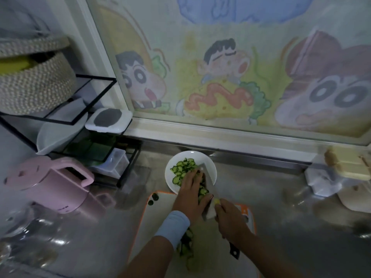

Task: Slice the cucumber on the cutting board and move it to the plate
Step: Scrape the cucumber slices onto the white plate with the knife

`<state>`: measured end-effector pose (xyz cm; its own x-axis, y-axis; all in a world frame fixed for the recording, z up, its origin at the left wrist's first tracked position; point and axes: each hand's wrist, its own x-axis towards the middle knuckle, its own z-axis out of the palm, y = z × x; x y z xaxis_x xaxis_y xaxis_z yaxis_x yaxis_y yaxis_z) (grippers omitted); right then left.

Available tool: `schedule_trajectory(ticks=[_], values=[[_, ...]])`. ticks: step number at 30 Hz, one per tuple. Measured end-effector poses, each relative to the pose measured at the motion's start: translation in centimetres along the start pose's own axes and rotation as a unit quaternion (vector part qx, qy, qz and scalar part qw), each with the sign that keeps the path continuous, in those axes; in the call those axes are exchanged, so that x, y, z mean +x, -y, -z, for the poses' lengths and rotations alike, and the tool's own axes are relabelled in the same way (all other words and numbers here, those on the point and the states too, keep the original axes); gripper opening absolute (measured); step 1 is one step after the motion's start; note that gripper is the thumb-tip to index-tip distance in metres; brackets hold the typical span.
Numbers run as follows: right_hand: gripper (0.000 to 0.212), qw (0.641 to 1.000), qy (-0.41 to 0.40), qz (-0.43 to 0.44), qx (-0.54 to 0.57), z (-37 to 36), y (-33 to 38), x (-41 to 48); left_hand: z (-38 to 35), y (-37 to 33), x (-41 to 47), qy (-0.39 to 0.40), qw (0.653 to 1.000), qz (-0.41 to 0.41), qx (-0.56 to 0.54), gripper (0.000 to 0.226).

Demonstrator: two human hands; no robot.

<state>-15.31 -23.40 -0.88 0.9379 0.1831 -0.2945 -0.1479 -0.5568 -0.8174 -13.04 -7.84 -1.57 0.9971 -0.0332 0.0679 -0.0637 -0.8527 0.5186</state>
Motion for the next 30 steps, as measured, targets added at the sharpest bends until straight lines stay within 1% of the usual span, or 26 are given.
schedule_trajectory(ticks=[2,3,5,7,10,11,13,14,17,18,20,22,23,25,28,30], values=[[0.030,1.000,-0.024,-0.003,-0.012,0.6,1.6,2.1,0.3,0.5,2.7,0.013,1.000,0.013,-0.001,0.073],[0.030,0.999,-0.021,-0.008,-0.030,1.0,2.3,3.3,0.3,0.9,3.9,0.016,1.000,0.021,-0.009,0.073],[0.028,0.994,0.013,0.004,-0.111,1.4,3.1,5.7,0.2,1.8,6.0,0.020,0.999,0.032,-0.021,0.073],[0.024,0.976,0.057,0.024,-0.208,1.4,3.7,7.7,-0.2,2.9,7.5,0.025,0.998,0.048,-0.029,0.069],[0.034,0.952,0.055,0.068,-0.294,1.6,3.7,9.7,-1.1,5.0,8.6,0.041,0.994,0.090,-0.042,0.055],[0.034,0.955,0.046,0.050,-0.289,1.8,3.8,10.1,-1.4,5.9,8.6,0.052,0.993,0.101,-0.042,0.050],[0.025,0.968,0.030,0.012,-0.248,2.4,4.1,10.7,-1.7,7.4,8.1,0.071,0.992,0.098,-0.033,0.043],[0.021,0.970,0.017,0.012,-0.244,2.5,3.8,11.2,-1.8,8.0,8.0,0.065,0.993,0.092,-0.031,0.041],[0.031,0.965,-0.008,0.012,-0.262,2.7,3.2,12.2,-1.2,8.3,8.3,0.000,0.995,0.084,-0.045,0.038],[0.033,0.965,-0.013,0.018,-0.262,2.7,3.2,12.4,-0.9,7.9,8.6,-0.024,0.996,0.070,-0.044,0.037],[0.034,0.966,-0.016,0.022,-0.258,2.7,3.0,12.5,-0.5,6.9,9.2,-0.043,0.999,-0.001,-0.028,0.036],[0.031,0.969,-0.015,0.028,-0.246,2.9,3.1,12.6,-0.6,6.4,9.3,-0.023,0.997,-0.067,-0.008,0.034],[0.030,0.970,-0.014,0.024,-0.242,2.9,3.1,12.6,-0.6,6.4,9.1,-0.005,0.997,-0.076,0.001,0.033],[0.028,0.969,-0.014,0.021,-0.248,3.0,2.8,12.5,-0.8,7.2,8.3,0.001,0.998,-0.062,0.006,0.033],[0.025,0.967,-0.028,0.031,-0.250,2.9,1.9,11.3,-0.3,8.5,6.1,-0.057,0.998,0.000,-0.003,0.032],[0.027,0.970,-0.038,0.035,-0.237,2.6,1.0,9.5,0.1,8.8,4.0,-0.088,0.995,0.033,-0.020,0.035]])
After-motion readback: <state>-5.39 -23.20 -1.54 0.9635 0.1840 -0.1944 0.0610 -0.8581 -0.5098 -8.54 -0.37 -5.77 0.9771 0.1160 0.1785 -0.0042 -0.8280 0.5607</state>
